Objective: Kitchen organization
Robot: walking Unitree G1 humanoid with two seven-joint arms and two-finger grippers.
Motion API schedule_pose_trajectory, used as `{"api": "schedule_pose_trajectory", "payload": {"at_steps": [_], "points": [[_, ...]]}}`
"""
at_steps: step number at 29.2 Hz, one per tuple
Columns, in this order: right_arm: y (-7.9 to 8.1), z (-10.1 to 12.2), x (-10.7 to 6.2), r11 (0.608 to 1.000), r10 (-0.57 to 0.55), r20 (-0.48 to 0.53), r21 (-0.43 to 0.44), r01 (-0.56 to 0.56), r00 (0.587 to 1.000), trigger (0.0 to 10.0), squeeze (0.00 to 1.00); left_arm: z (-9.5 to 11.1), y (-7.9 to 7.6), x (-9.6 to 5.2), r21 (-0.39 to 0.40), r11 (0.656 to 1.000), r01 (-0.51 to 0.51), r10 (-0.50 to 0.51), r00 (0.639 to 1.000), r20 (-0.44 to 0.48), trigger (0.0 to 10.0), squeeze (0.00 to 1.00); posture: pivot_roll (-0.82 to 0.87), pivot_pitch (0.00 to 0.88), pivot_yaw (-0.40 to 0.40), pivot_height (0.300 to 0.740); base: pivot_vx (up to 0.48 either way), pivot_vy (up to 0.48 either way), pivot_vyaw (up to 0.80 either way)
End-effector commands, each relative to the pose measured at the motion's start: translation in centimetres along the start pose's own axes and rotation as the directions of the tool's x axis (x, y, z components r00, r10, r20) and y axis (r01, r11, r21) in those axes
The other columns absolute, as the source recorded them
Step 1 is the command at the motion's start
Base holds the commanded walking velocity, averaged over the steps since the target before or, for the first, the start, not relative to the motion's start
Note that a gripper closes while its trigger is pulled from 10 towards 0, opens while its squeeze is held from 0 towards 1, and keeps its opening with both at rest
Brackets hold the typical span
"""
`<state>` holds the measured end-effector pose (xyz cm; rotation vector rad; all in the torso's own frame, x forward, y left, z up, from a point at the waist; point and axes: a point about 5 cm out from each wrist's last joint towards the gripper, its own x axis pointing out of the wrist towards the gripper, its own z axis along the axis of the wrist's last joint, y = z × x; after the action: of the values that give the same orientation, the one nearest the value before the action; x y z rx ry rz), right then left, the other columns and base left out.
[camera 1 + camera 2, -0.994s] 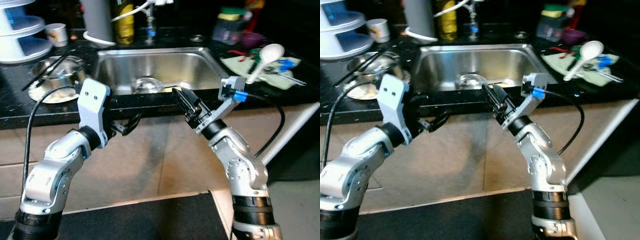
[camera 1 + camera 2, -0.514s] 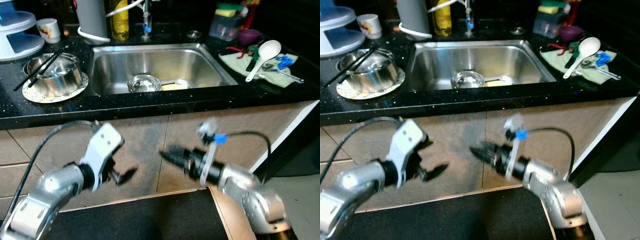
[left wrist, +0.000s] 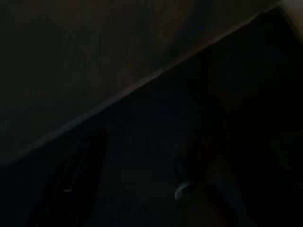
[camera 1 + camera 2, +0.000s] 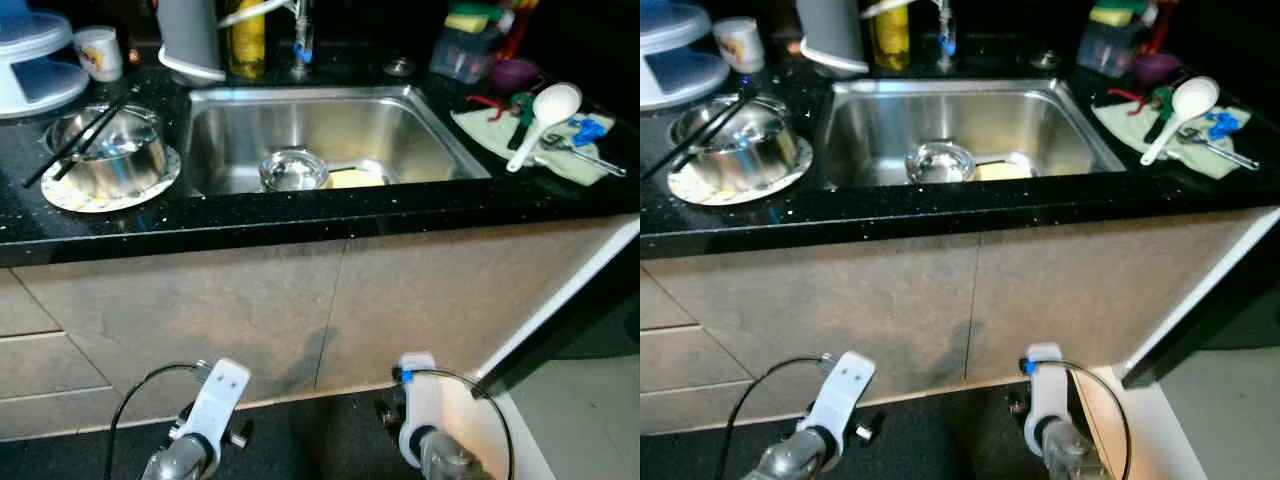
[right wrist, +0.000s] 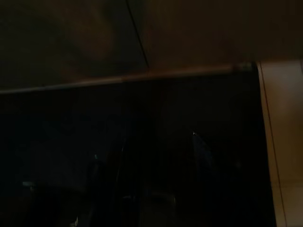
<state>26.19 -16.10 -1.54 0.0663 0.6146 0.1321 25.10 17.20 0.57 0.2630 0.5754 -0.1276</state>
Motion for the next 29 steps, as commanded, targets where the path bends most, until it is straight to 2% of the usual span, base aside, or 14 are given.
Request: {"api": "schedule_pose_trajectory", "payload": {"at_steps": [1, 2, 7, 8, 11, 21, 29], "points": [[0.2, -2.0, -0.2, 0.999, -0.005, -0.041, 0.037, 0.007, 0.999, 10.0, 0.0, -2.6, 0.8, -0.1, -0.07, 0.996, -0.064, 0.058, 0.994, -0.089, 10.0, 0.0, -0.01, 0.149, -0.032, 0.74, 0.0, 0.0, 0.0], [0.7, -3.9, -0.6, 0.996, 0.01, -0.091, 0.091, -0.001, 0.996, 10.0, 0.0, -4.3, 0.7, -0.2, -0.061, 0.996, -0.065, 0.055, 0.987, -0.153, 10.0, 0.0, -0.01, 0.143, -0.03, 0.74, 0.0, 0.0, 0.0], [0.8, -5.2, -0.9, 0.995, -0.001, -0.124, 0.095, 0.013, 0.992, 10.0, 0.0, -4.9, 0.2, -0.3, -0.049, 0.998, -0.048, 0.04, 0.986, -0.16, 10.0, 0.0, -0.01, 0.134, -0.026, 0.74, 0.0, 0.0, 0.0], [0.9, -6.0, -1.0, 0.997, -0.015, -0.129, 0.077, 0.025, 0.992, 10.0, 0.0, -5.1, -0.2, 0.1, -0.072, 0.997, -0.036, 0.024, 0.988, -0.154, 10.0, 0.0, -0.01, 0.13, -0.026, 0.74, 0.0, 0.0, 0.0], [0.9, -6.4, -1.0, 0.997, -0.026, -0.128, 0.072, 0.036, 0.991, 10.0, 0.0, -5.0, -0.7, 0.6, -0.078, 0.997, -0.029, 0.018, 0.99, -0.138, 10.0, 0.0, -0.01, 0.13, -0.026, 0.74, 0.0, 0.087, 0.0], [1.4, -6.6, -0.9, 0.999, -0.017, -0.129, 0.039, 0.022, 0.992, 10.0, 0.0, -4.6, -1.2, 1.3, -0.069, 0.997, -0.017, 0.008, 0.992, -0.122, 10.0, 0.0, -0.01, 0.125, -0.026, 0.74, 0.0, 0.317, 0.0], [1.9, -6.4, -0.6, 0.999, 0.01, -0.119, 0.043, -0.005, 0.993, 10.0, 0.0, -4.8, -0.8, 1.4, -0.066, 0.998, -0.02, 0.012, 0.993, -0.115, 10.0, 0.0, -0.02, 0.12, -0.024, 0.74, 0.0, 0.326, 0.0]]}}
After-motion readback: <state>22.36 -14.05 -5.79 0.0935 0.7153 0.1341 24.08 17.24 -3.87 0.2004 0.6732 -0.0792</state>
